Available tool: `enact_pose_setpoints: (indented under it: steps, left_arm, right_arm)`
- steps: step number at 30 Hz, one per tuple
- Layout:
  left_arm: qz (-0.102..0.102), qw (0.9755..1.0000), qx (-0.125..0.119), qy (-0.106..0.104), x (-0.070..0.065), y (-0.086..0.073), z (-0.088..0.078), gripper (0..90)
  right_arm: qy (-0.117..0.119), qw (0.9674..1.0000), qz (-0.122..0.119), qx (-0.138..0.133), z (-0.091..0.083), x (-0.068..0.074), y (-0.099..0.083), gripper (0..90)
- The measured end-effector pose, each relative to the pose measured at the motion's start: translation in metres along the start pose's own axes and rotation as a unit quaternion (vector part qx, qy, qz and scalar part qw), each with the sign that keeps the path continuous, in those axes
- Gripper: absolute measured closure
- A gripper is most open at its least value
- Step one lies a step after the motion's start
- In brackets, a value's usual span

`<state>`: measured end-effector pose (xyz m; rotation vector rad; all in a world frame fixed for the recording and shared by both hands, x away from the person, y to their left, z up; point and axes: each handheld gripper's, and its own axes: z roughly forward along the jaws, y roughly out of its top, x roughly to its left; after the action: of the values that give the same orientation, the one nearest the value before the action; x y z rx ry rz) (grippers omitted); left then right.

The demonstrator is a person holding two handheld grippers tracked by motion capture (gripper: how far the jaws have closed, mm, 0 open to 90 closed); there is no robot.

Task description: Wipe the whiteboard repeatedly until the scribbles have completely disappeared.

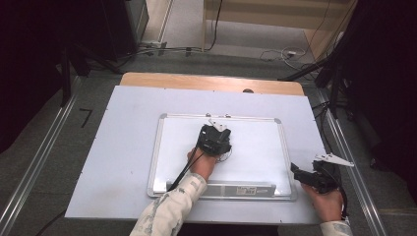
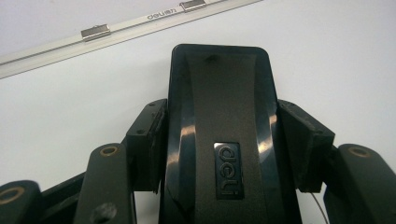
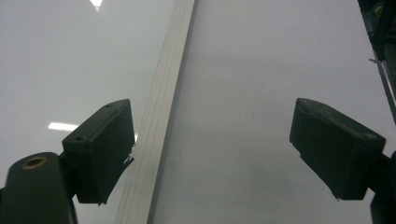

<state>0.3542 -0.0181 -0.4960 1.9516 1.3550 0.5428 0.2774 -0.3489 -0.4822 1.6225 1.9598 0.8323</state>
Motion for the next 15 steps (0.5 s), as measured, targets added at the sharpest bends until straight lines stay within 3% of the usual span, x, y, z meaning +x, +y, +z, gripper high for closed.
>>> enact_pose_setpoints:
  steps: [15]
  left_arm:
    - [0.013, 0.9999, 0.003, -0.011, -0.009, -0.0012, -0.0012, 40.1]
  right_arm:
    - [0.0, 1.0, -0.001, 0.0, 0.0005, -0.0001, 0.0, 12.7]
